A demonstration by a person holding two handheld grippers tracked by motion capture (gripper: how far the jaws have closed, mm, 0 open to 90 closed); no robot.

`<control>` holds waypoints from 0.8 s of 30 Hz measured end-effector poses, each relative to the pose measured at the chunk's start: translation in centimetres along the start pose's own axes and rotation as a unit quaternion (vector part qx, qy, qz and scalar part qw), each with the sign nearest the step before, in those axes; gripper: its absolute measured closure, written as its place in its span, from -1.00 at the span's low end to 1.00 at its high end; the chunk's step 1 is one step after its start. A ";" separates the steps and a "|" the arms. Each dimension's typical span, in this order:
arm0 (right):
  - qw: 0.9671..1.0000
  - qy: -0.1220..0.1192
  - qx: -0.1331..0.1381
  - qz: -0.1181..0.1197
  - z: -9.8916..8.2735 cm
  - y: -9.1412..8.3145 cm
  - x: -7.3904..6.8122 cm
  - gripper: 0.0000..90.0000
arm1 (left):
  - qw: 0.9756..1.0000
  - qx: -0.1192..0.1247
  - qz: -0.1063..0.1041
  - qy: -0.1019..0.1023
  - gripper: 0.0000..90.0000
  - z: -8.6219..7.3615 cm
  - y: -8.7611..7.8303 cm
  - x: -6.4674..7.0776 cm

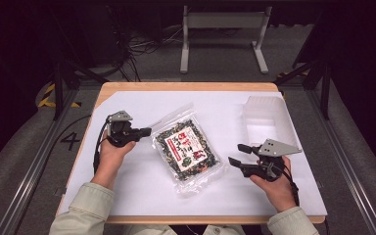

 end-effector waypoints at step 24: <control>1.000 -0.009 0.019 0.017 2.2 -1.1 -0.5 0.10 | 0.985 0.115 -0.071 0.106 0.99 6.0 -6.0 8.7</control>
Point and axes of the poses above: each handheld gripper's, and its own axes: y roughly forward along the jaws, z roughly out of its top, x roughly to its right, the point moved 5 cm from there along y, roughly forward along the jaws, and after that the axes turned 3 degrees about y, right-handed, at the moved point
